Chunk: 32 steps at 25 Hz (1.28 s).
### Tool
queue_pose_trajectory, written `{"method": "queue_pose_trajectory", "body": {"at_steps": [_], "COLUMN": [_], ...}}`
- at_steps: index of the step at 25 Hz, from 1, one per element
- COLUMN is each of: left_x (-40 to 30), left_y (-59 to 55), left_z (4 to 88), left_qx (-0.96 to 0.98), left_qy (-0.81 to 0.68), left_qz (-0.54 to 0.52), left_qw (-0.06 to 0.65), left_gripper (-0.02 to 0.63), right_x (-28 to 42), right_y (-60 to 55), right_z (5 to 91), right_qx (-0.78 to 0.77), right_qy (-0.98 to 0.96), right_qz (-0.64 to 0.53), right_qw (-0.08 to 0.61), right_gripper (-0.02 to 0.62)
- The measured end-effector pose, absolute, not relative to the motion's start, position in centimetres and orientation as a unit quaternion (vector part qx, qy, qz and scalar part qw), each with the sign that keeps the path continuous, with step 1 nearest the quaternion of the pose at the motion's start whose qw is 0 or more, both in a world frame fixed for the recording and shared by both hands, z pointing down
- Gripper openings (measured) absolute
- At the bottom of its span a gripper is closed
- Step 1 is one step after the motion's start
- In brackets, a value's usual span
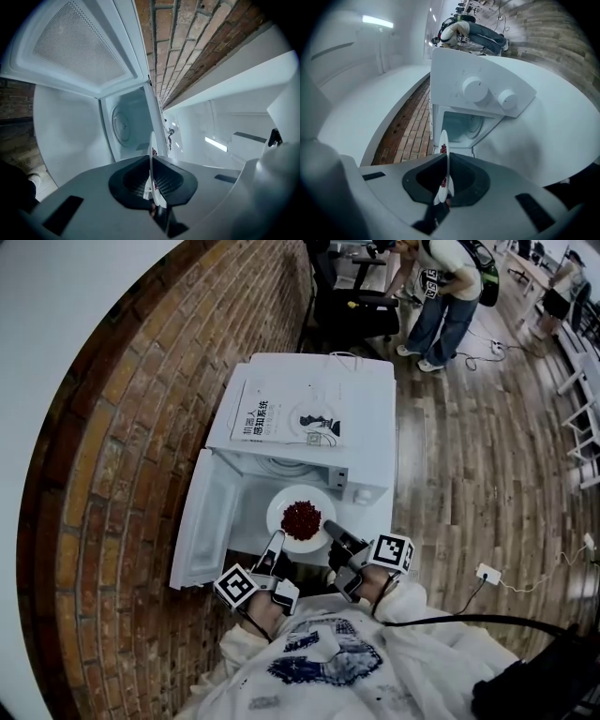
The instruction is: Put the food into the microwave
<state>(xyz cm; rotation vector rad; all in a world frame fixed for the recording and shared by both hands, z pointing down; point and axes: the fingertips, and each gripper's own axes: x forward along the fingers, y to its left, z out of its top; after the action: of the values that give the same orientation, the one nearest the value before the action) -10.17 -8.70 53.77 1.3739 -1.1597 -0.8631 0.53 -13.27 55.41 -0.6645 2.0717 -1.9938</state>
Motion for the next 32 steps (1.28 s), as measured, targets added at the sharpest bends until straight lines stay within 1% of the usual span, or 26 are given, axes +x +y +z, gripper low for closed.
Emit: {"method": "queue_pose_trajectory", "body": {"at_steps": [9,14,18,27,32], "left_x": [-11.3,-12.0,-13.2,-15.1,-16.1], "left_y": [-9.6,-11.3,-12.3,-15.0,-16.6], "left_z": [55.1,54.8,56.2,60.3,62.0], "left_qx": [0.570,0.573,0.578,0.574,0.581], "left_qy": [-0.503,-0.471,-0.482,-0.472,-0.469], "left_qz": [-0.348,-0.377,-0.342,-0.310,-0.301], "left_qw": [0.549,0.554,0.563,0.593,0.593], "left_gripper": [0.020,0.020,0.020,0.020,0.019], "right_x": [-0.4,-1.4,-2.2,-3.5,-4.5], "right_y": [-14.3,-15.2,-16.3,-18.8,-20.0], "right_z": [56.3,56.9,57.6,61.2,63.0], "right_qx": [-0.227,-0.239,-0.250,-0.281,-0.283], "right_qy": [0.687,0.687,0.683,0.669,0.659], "right_qz": [-0.683,-0.680,-0.679,-0.681,-0.689], "right_qw": [0.093,0.092,0.098,0.100,0.108], "right_gripper": [0.025,0.025,0.025,0.025,0.025]}}
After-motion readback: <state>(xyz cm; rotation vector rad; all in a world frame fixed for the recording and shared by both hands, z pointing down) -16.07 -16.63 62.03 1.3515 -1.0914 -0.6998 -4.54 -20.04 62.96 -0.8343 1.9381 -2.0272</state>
